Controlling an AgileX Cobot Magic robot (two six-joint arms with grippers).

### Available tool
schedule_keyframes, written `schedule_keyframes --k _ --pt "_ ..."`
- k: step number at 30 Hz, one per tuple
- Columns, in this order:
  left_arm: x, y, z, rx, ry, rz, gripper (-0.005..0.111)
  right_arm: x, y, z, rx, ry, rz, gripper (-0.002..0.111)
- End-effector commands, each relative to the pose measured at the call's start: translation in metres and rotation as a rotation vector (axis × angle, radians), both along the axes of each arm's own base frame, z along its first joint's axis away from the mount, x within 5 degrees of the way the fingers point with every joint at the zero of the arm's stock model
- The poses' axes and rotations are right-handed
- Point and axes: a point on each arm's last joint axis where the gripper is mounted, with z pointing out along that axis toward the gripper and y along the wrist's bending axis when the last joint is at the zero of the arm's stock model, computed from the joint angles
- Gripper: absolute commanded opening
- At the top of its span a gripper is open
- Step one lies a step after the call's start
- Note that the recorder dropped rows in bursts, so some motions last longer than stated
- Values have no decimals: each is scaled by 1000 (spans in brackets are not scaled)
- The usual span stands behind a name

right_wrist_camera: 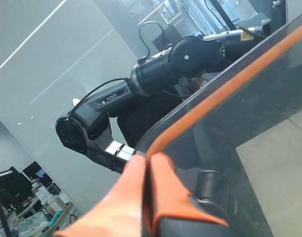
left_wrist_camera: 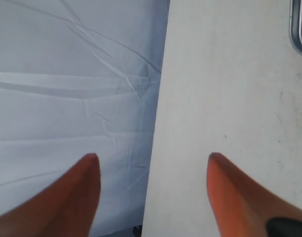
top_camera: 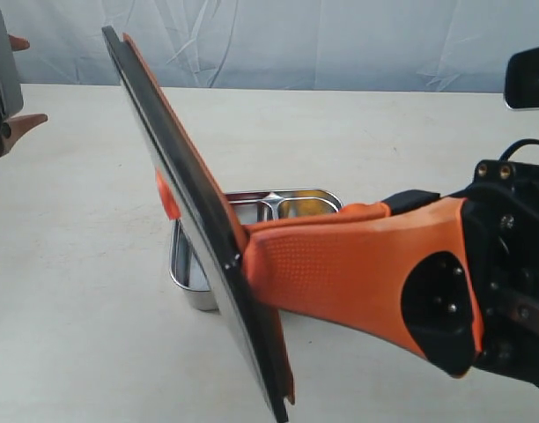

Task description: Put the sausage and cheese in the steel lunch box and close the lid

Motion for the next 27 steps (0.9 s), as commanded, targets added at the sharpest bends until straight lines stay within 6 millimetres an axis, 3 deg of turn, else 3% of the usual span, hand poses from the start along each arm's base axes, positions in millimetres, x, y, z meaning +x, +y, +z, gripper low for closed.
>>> schedule_keyframes --k 1,14,16,19,27 --pt "0 -2 6 -42 -50 10 60 0 -2 5 28 -16 -12 -1" --pt "1 -2 9 -68 -79 23 60 0 -2 5 28 -16 -12 -1" --pt "1 -4 9 -204 -32 53 60 0 -2 5 28 -16 -12 -1" --pt "-5 -14 7 -556 161 102 60 1 -2 6 35 -13 -16 -1" --pt "-23 -36 5 -808 479 -24 60 2 -2 6 44 -7 -23 -1"
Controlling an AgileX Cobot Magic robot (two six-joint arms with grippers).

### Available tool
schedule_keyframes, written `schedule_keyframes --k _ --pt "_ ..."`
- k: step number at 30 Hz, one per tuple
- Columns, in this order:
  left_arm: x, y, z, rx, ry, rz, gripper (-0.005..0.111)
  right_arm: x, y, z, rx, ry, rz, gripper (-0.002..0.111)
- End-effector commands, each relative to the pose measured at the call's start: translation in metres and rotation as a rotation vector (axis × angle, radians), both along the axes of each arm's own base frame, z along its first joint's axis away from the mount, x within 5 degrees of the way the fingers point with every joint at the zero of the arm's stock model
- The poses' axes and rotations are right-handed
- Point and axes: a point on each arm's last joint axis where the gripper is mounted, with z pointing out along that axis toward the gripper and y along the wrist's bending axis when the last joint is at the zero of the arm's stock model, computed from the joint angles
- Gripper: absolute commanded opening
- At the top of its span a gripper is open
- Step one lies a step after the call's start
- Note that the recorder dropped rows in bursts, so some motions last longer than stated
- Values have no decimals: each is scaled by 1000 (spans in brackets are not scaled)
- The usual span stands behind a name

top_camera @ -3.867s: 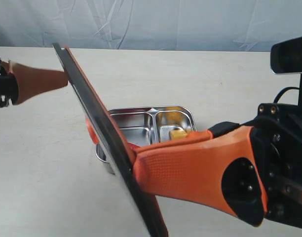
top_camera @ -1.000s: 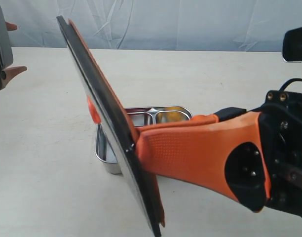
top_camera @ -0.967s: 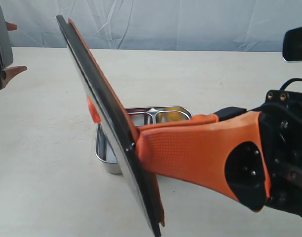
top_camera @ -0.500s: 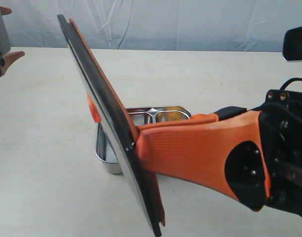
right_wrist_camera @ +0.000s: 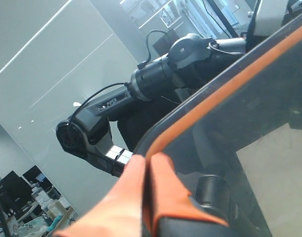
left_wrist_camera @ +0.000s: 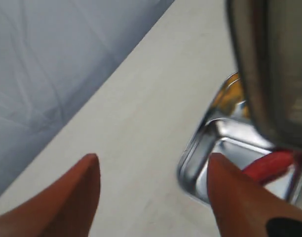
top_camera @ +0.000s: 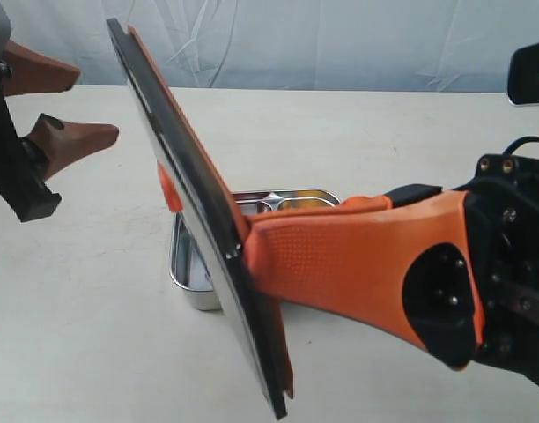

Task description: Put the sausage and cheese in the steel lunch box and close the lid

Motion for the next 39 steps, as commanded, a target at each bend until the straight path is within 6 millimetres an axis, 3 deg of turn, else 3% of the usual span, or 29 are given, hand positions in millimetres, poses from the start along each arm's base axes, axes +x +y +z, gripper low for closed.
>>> schedule_keyframes --k 1,7,11,20,28,32,39 --pt "-9 -13 4 -204 127 -73 60 1 -2 5 32 -14 -14 -1" --pt "-7 -21 -8 -359 262 -76 60 0 -2 5 26 -19 -10 -1" --pt "-7 -10 -18 -422 295 -43 60 -2 -1 2 3 -40 5 -1" --pt "-28 4 -10 -606 306 -329 60 10 -8 -4 -69 -28 -43 -1" --pt "-18 31 -38 -798 350 -99 60 14 -14 -7 -145 -52 -53 -1" --pt "-17 45 -59 -912 455 44 60 17 -11 11 -154 -112 -31 -1" --pt "-18 46 -61 -897 462 52 60 17 -10 17 -166 -140 -21 -1"
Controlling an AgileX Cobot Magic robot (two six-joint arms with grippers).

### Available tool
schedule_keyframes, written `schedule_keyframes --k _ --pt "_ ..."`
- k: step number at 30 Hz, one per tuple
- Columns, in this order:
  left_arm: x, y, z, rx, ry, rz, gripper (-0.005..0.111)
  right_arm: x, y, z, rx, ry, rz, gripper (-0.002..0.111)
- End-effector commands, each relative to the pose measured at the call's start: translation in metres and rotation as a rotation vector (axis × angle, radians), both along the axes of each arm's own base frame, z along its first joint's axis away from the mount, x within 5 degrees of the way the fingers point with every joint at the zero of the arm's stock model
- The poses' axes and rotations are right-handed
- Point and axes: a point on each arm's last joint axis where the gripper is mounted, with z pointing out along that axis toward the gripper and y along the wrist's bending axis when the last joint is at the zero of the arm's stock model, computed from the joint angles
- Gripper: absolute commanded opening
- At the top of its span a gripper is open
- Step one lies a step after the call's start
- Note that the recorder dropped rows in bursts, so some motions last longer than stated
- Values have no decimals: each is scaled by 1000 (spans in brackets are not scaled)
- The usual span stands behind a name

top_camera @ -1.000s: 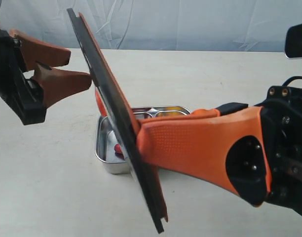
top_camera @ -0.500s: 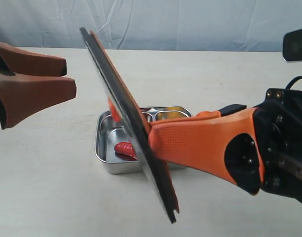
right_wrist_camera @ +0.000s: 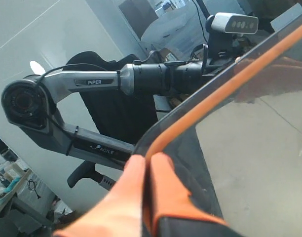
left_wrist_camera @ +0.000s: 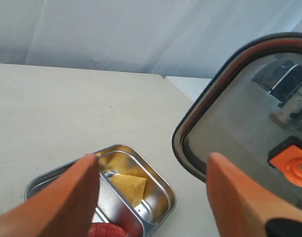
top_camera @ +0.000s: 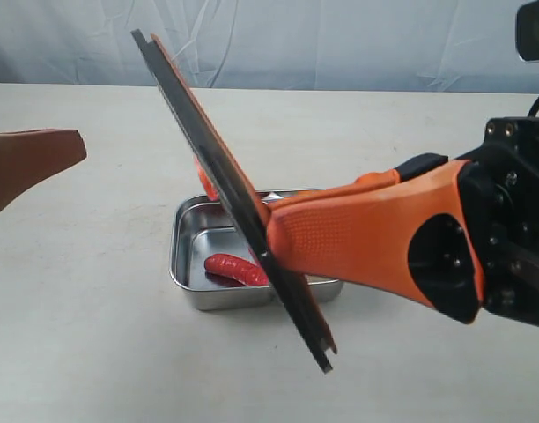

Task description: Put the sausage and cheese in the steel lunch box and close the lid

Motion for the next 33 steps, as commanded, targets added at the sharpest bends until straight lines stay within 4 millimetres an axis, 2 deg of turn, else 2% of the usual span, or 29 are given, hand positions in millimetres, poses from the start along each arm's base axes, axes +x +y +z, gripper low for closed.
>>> schedule_keyframes --k 1,6,13,19,23,24,29,31,33 --pt "0 0 -1 -22 8 2 60 -1 -1 3 6 -12 5 -1" --pt "-2 0 -3 -7 28 -13 60 -1 -1 3 1 4 7 -1" --pt "0 0 -1 -79 82 13 62 -1 -1 2 -8 31 9 -1" --pt "2 1 3 25 -120 17 70 -1 -1 0 -43 99 19 -1" --pt "7 3 15 54 -183 14 71 -3 -1 1 -147 91 49 -1" --pt "9 2 21 59 -206 4 71 -2 0 8 -197 101 55 -1" --pt "7 -17 30 172 -290 -162 71 0 0 25 -221 38 54 -1" --pt "3 -29 30 214 -303 -259 71 1 1 29 -217 24 54 -1" --pt "4 -36 27 295 -308 -270 71 1 1 29 -216 22 53 -1"
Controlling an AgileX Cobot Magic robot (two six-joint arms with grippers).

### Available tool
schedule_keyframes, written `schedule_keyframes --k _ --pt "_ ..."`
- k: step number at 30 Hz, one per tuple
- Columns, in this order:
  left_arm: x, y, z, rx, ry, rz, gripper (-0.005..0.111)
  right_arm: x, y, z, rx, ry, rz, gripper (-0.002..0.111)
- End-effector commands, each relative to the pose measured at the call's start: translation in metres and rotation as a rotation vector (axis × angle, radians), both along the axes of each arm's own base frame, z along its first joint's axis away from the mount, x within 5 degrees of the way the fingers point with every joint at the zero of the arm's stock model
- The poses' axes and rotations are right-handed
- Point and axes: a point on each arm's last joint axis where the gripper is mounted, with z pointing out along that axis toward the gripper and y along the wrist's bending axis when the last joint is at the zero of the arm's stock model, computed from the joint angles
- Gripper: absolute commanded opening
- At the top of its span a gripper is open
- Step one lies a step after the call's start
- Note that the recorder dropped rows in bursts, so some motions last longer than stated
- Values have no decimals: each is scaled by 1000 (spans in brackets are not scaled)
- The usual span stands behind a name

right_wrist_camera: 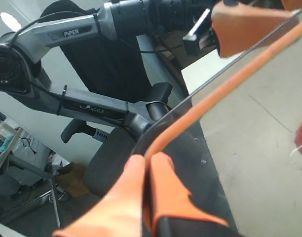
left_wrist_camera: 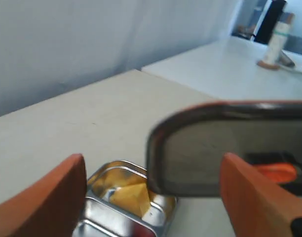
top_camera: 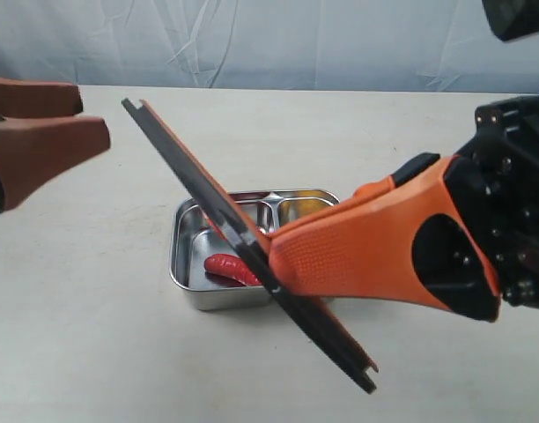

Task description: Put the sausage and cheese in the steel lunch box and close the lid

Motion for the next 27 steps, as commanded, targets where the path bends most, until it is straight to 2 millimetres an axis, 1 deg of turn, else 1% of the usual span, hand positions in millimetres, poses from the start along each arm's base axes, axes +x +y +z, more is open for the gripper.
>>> schedule_keyframes --k 1,3,6,7,11,18,24,27 --pt "-1 -17 -5 151 -37 -69 71 0 -1 6 0 10 -6 -1" --pt "3 -23 -9 229 -76 -30 71 0 -1 6 -6 6 -6 -1" --pt "6 -22 -8 232 -74 1 71 0 -1 5 -7 5 -5 -1" --pt "6 -23 -4 225 -88 -17 71 0 -1 5 -9 4 -5 -1" --pt "0 -26 -2 204 -102 -91 71 0 -1 5 -16 -1 -4 -1" --pt "-3 -28 1 180 -125 -129 71 0 -1 4 -17 -1 -4 -1" --pt "6 -25 -6 232 -128 -75 71 -2 -2 7 1 -2 -4 -1" --pt "12 -26 -10 210 -101 -79 71 -3 -1 8 11 4 -1 -1"
